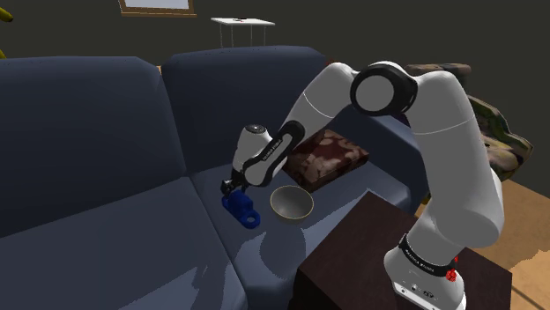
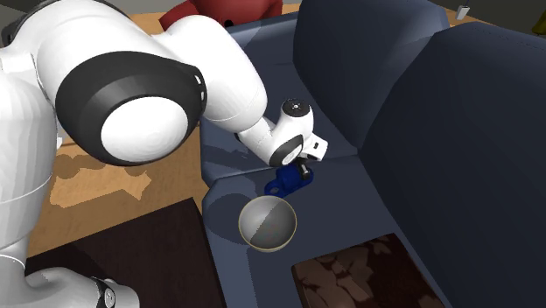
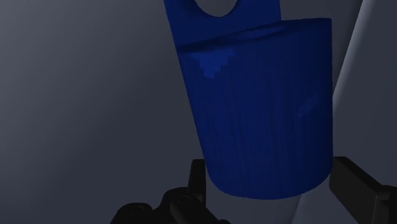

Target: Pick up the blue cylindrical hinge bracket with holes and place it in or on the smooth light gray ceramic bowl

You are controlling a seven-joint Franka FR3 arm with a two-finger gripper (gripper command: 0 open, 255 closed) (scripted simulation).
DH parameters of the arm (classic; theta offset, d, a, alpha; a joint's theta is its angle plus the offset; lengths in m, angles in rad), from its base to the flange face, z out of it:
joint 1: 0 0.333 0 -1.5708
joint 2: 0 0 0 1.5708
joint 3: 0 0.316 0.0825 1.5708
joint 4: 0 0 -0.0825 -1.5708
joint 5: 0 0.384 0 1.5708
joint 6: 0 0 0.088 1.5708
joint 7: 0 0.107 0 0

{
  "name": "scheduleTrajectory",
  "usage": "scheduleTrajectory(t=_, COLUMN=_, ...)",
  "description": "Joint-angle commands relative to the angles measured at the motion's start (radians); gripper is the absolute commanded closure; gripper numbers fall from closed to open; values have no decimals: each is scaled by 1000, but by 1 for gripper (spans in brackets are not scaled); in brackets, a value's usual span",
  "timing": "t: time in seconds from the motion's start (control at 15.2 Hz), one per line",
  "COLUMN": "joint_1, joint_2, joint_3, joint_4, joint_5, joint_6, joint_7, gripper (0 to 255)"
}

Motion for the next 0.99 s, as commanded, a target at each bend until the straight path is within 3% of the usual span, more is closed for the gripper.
scheduleTrajectory(t=0.0, joint_1=-3, joint_2=-23, joint_3=5, joint_4=-9, joint_5=3, joint_6=-13, joint_7=0, gripper=255)
scheduleTrajectory(t=0.92, joint_1=-37, joint_2=-181, joint_3=46, joint_4=-42, joint_5=35, joint_6=-139, joint_7=-13, gripper=255)
